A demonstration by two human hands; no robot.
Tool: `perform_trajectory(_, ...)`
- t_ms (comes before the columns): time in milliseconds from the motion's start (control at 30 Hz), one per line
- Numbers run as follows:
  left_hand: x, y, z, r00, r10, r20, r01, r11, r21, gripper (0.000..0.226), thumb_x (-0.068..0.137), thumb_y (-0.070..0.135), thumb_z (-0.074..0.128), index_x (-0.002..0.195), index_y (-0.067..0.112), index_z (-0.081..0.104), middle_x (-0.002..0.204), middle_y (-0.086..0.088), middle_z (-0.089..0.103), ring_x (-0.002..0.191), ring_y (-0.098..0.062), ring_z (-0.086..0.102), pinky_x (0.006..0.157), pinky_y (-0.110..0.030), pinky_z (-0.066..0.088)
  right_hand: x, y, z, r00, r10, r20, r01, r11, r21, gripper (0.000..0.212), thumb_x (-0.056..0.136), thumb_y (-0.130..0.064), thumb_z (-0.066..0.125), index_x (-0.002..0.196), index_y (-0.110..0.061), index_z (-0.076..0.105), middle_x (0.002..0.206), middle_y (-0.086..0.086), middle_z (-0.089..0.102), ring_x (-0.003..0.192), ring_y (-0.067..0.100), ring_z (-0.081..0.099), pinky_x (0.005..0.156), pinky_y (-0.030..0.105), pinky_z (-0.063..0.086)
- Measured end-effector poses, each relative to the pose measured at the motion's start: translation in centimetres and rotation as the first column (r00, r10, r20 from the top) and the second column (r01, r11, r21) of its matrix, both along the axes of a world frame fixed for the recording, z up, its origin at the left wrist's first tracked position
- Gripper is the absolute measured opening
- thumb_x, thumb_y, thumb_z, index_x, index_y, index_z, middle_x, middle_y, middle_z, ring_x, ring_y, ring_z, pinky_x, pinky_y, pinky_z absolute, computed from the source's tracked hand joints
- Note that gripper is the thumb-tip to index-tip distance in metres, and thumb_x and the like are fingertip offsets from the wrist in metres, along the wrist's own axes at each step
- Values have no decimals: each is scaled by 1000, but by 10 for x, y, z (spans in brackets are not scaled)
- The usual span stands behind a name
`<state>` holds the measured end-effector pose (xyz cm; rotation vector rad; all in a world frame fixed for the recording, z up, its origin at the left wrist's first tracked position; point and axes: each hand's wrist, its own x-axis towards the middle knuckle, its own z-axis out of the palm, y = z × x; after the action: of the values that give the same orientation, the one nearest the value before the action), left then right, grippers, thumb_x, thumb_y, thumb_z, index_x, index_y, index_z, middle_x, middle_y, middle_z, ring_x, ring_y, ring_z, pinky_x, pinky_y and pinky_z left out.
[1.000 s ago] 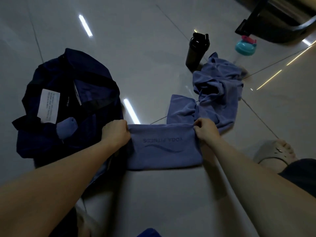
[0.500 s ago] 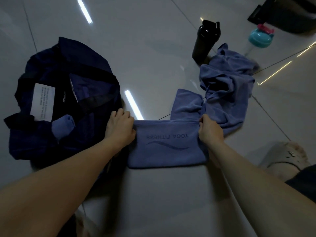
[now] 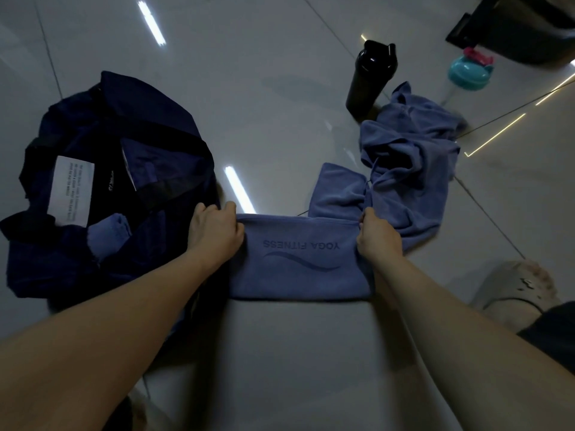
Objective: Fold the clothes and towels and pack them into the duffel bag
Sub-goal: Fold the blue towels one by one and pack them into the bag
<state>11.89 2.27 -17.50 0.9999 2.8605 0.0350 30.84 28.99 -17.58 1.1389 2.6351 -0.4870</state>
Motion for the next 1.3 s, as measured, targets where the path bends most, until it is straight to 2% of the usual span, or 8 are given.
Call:
perform_trajectory(233, -1, 21, 7, 995, 98, 15, -94, 980, -175, 21, 89, 16, 50, 108, 12, 57, 103, -14, 68, 97, -32, 61, 92, -40, 36, -6, 1, 2, 999, -2, 51, 0, 999, 35, 23, 103, -12, 42, 125, -5, 42, 99, 22, 63, 76, 36, 55, 63, 44, 44)
perform_trajectory(433, -1, 18, -12, 990, -110, 93, 108, 994, 30, 49, 78, 24, 62, 126, 14, 57, 125, -8, 61, 117, -31, 53, 95, -46, 37, -22, -16, 18, 996, 79, -28, -72, 978, 194, 31, 104, -24, 43, 131, -9, 46, 112, 16, 62, 81, 38, 61, 60, 40, 42)
perform_trajectory(600, -16, 28, 7, 976, -180, 123, 196, 972, -130, 23, 83, 32, 60, 104, 27, 68, 110, 0, 62, 111, -26, 52, 90, -39, 35, -67, -58, 32, 896, 413, -162, -420, 907, -9, 27, 93, -22, 54, 119, -15, 56, 121, 9, 56, 106, 35, 57, 73, 38, 42)
perform_trajectory(733, -22, 38, 38, 883, -222, 413, 158, 970, 185, 5, 80, 24, 66, 85, 24, 66, 83, 5, 65, 86, -25, 64, 68, -32, 46, -99, -70, 40, 877, 425, -224, -476, 837, -272, 65, 80, -20, 69, 141, -20, 48, 139, 5, 55, 122, 26, 55, 100, 40, 47)
perform_trajectory(933, -21, 43, 73, 746, -160, 646, -283, 802, 525, 20, 80, 29, 78, 94, 19, 68, 83, 2, 74, 74, -10, 65, 63, -26, 52, -122, -49, 81, 852, 316, -417, -488, 766, -418, 22, 79, -20, 76, 70, -19, 56, 63, -3, 52, 62, 11, 49, 61, 32, 39)
perform_trajectory(1000, -17, 36, 79, 679, -142, 720, -246, 880, 406, 25, 81, 26, 78, 102, 14, 70, 90, 0, 74, 81, -10, 66, 62, -18, 50, -119, -38, 101, 830, 278, -483, -492, 774, -399, 28, 86, -13, 75, 67, -16, 54, 61, -3, 48, 60, 7, 43, 56, 27, 33)
perform_trajectory(1100, -18, 22, 89, 808, -101, 581, -21, 980, 200, 17, 73, 26, 76, 80, 13, 67, 69, 4, 63, 69, -11, 60, 59, -27, 44, -106, -20, 128, 844, 166, -510, -413, 807, -422, 22, 88, -12, 73, 79, 4, 61, 71, 7, 52, 69, 12, 48, 61, 29, 35)
perform_trajectory(1300, -41, 41, 186, 836, -220, 502, -107, 832, 544, 11, 92, 21, 71, 95, 13, 77, 86, -7, 76, 76, -12, 66, 79, -33, 53, -84, 14, 199, 778, -26, -627, -344, 817, -462, 16, 84, 10, 66, 82, -5, 71, 69, 0, 65, 62, 3, 61, 64, 20, 48)
